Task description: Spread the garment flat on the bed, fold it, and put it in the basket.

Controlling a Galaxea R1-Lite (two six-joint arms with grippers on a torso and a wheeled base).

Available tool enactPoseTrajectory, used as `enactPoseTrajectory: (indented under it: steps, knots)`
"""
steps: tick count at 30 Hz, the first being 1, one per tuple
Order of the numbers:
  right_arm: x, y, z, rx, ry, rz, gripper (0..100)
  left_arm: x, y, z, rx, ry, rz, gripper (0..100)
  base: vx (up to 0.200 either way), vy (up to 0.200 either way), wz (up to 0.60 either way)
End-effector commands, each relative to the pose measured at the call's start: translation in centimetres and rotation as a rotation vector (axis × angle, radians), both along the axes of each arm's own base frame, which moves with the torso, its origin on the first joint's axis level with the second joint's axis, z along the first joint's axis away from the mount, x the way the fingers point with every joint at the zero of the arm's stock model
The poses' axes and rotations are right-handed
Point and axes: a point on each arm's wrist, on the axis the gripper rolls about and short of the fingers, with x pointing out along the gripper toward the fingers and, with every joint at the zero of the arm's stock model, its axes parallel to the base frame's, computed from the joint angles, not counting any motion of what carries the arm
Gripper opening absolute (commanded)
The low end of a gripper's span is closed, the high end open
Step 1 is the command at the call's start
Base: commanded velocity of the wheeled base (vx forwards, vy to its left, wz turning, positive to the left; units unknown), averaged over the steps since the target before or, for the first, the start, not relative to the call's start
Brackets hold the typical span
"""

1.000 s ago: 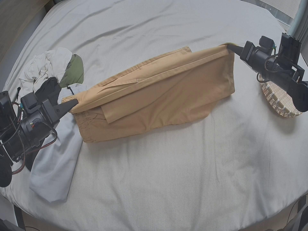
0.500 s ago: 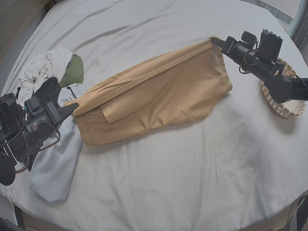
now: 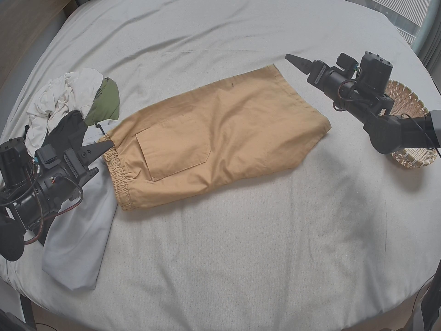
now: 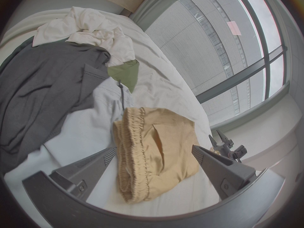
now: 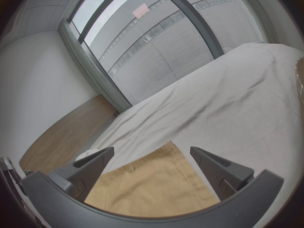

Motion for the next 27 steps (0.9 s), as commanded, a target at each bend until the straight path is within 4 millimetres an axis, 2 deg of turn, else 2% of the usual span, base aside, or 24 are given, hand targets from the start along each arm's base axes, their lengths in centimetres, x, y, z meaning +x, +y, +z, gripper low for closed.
enactPoseTrajectory:
  steps: [1, 2, 4, 5, 9, 18, 23, 27]
  knots:
    - [-4.1, -1.1, -0.5, -0.024, 0.085, -0.008, 100, 0.2, 0.7, -0.2, 0.001, 0.008, 0.038, 100, 0.000, 0.000, 0.00]
    - [-5.5, -1.6, -1.6, -0.035, 0.136, -0.006, 100, -0.5, 0.5, 0.3, -0.001, -0.012, 0.028, 100, 0.000, 0.000, 0.00]
    - [-6.5, -1.9, -2.7, -0.045, 0.175, -0.001, 100, -1.1, 0.4, 0.8, -0.007, -0.029, 0.016, 100, 0.000, 0.000, 0.00]
    - [-7.7, -2.4, -3.9, -0.051, 0.223, -0.004, 100, -2.0, -0.1, 1.1, -0.010, -0.042, -0.013, 100, 0.000, 0.000, 0.00]
    - [-9.1, -3.2, -6.2, 0.002, 0.283, -0.010, 100, -3.8, -1.5, 1.6, -0.016, -0.062, -0.100, 100, 0.000, 0.000, 0.00]
    - [-8.9, -3.1, -8.6, 0.023, 0.318, -0.016, 100, -4.1, -2.1, 1.5, -0.017, -0.057, -0.131, 100, 0.000, 0.000, 0.00]
    - [-7.8, -2.6, -11.0, 0.006, 0.380, -0.015, 100, -4.2, -2.1, 1.4, -0.015, -0.055, -0.131, 100, 0.000, 0.000, 0.00]
    - [-6.7, -2.2, -12.1, 0.010, 0.366, -0.008, 100, -4.1, -2.1, 1.2, -0.013, -0.049, -0.130, 100, 0.000, 0.000, 0.00]
